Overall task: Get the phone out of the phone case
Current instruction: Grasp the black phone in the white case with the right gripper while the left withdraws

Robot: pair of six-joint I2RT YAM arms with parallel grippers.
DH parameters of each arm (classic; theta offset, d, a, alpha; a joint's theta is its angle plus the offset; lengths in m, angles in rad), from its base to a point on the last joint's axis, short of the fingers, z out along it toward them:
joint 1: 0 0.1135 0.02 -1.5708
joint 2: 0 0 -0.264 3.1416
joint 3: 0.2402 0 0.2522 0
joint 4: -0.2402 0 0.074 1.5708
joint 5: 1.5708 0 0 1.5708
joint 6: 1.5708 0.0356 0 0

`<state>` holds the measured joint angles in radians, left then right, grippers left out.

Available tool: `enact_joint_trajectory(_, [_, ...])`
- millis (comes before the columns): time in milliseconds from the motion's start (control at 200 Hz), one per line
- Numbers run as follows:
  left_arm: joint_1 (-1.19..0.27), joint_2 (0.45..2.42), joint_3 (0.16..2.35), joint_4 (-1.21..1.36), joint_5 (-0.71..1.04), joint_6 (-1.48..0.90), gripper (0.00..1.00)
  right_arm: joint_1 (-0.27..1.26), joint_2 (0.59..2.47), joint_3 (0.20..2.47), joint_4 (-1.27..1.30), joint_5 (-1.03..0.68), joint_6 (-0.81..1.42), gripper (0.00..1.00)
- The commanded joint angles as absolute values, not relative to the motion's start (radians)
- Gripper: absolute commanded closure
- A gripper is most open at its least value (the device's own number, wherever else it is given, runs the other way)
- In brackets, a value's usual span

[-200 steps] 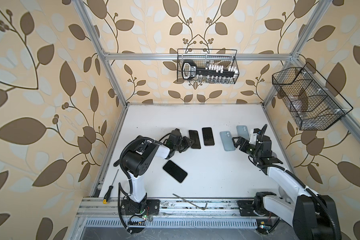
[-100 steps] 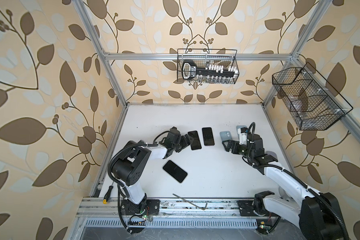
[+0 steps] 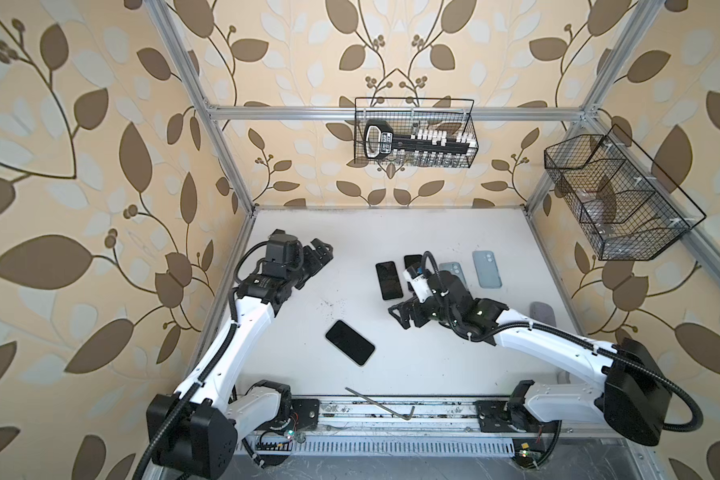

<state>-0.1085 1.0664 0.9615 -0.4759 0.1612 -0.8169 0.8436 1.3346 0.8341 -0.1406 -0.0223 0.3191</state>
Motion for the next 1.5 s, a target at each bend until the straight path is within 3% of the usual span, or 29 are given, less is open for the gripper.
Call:
enact_joint_trajectory(0, [-0.029, 1.002, 0.966, -0.701, 0.222, -0.784, 0.01, 0.936, 1.418, 0.902, -0.188, 0.073, 0.296, 0.01])
enact_joint_trajectory(210, [0.078, 0.913, 0.945, -0.823, 0.278, -0.77, 0.01, 1.064, 1.615, 1.02, -0.238, 0.123, 0.322, 0.0])
enact_joint_trajectory(555, [0.088, 0.832, 0.87, -0.818, 0.326, -0.789, 0.01, 1.169, 1.825, 1.112, -0.266, 0.137, 0.373, 0.01])
enact_joint_trajectory(1189, [0.114, 0.837, 0.87, -0.807, 0.34, -0.758, 0.01, 1.194, 1.972, 1.237, -0.34, 0.161, 0.361, 0.06])
enact_joint_trajectory(1494, [0.182, 0.869, 0.857, -0.777, 0.403, -0.752, 0.01, 1.183, 1.994, 1.237, -0.357, 0.143, 0.34, 0.16])
